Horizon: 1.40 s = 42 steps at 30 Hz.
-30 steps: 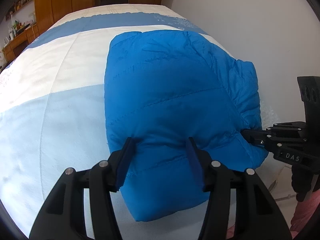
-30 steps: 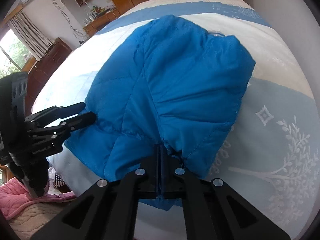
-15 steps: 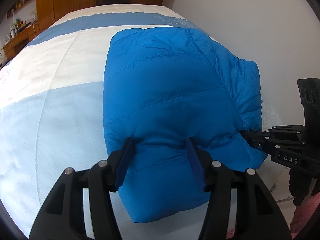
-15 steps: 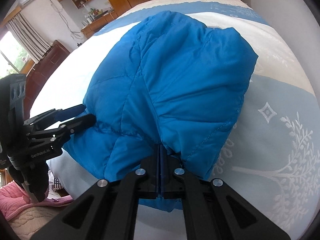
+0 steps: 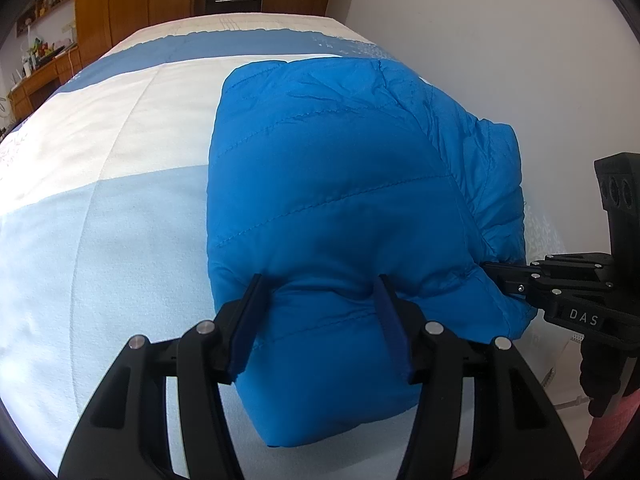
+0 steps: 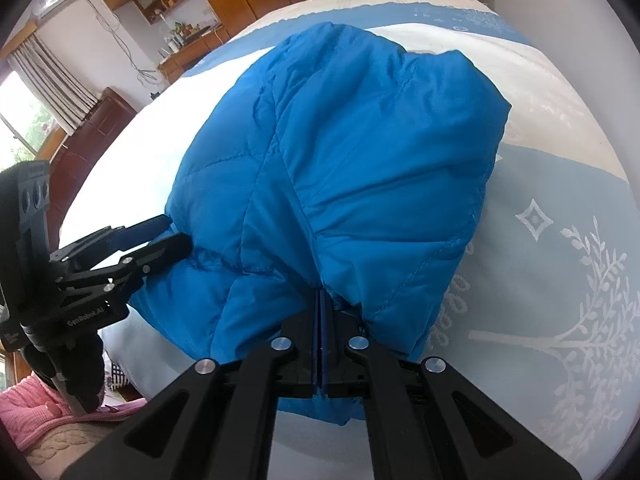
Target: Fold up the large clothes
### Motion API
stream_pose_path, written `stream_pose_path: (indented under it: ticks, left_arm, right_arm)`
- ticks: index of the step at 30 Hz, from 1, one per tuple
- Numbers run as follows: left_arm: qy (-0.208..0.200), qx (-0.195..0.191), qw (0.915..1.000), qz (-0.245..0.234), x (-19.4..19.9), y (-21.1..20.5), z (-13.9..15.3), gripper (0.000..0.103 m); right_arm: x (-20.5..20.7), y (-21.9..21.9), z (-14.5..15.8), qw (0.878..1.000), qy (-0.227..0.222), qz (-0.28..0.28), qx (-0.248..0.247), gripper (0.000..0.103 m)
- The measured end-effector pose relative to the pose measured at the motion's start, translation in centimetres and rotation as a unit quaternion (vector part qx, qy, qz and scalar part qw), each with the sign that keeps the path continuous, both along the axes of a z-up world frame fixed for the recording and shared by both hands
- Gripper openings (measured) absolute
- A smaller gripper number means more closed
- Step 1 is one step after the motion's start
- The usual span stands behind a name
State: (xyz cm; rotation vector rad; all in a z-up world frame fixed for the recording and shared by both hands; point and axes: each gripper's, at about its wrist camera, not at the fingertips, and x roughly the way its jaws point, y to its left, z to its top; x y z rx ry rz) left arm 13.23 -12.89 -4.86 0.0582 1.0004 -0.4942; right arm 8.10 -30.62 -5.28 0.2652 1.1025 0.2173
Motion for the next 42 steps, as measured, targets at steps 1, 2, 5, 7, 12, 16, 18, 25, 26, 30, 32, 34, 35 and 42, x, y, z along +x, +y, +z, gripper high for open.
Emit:
stream_pose_path:
  ticks: [1, 2, 5, 7, 12, 16, 18, 25, 26, 30, 32, 34, 35, 42]
  left_arm:
    - [0.0, 0.0, 1.0, 0.001, 0.1, 0.0, 0.1, 0.054]
    - [0.0, 0.0, 1.0, 0.001, 0.1, 0.1, 0.3, 0.055]
    - [-0.01, -0.003, 0.9999, -0.006, -0.1, 0.4, 0.9, 0.059]
    - [-0.012, -0.006, 0.9999, -0.007, -0.1, 0.7, 1.3, 0.072]
    - [-0.015, -0.022, 0.9996, -0.01, 0.1, 2.1, 2.6, 0.078]
    - [-0.017, -0.028, 0.9994, -0.014, 0.5, 3.1, 3.5, 0.081]
    - [-0.018, -0.031, 0.9992, -0.018, 0.7, 3.5, 3.8, 0.082]
    - [-0.007, -0.045, 0.9986, -0.026, 1.5, 4.5, 3.7, 0.087]
    - [0.003, -0.052, 0.9982, -0.03, 1.8, 4.6, 3.4, 0.087]
    - [0.069, -0.116, 0.9891, -0.059, 3.8, 4.9, 1.8, 0.089]
    - [0.105, -0.14, 0.9826, -0.061, 5.2, 5.3, 0.7, 0.089]
    - [0.123, -0.148, 0.9795, -0.059, 6.3, 5.4, -0.2, 0.089]
    - [0.13, -0.151, 0.9781, -0.059, 6.8, 5.4, -0.7, 0.089]
    - [0.183, -0.187, 0.9604, -0.094, 8.7, 4.0, -3.2, 0.094]
  right_arm:
    - [0.0, -0.1, 0.1, 1.0, 0.0, -0.001, 0.003, 0.0]
    - [0.0, -0.2, 0.3, 1.0, -0.002, 0.0, 0.006, 0.0]
    - [-0.4, -0.4, 1.0, 1.0, -0.014, 0.002, 0.013, 0.004]
    - [-0.8, -0.6, 1.7, 0.999, -0.025, 0.007, 0.028, 0.014]
    - [-1.9, -0.8, 4.0, 0.997, -0.058, 0.009, 0.045, 0.038]
    - [-2.8, -1.0, 6.3, 0.996, -0.092, -0.009, 0.019, 0.066]
    - [-3.2, -1.6, 7.2, 0.993, -0.111, -0.027, -0.003, 0.073]
    - [-2.3, -4.7, 6.2, 0.991, -0.097, -0.057, 0.073, 0.084]
    - [-2.0, -5.3, 5.6, 0.991, -0.092, -0.06, 0.083, 0.085]
    - [-1.0, -6.6, 3.9, 0.987, -0.072, -0.073, 0.121, 0.087]
    - [-0.4, -7.1, 3.0, 0.985, -0.062, -0.072, 0.146, 0.09]
    - [0.1, -7.6, 2.0, 0.98, -0.054, -0.064, 0.181, 0.093]
    - [0.3, -7.8, 1.6, 0.978, -0.051, -0.064, 0.19, 0.094]
    - [1.7, -8.5, -2.2, 0.973, -0.013, -0.078, 0.218, 0.098]
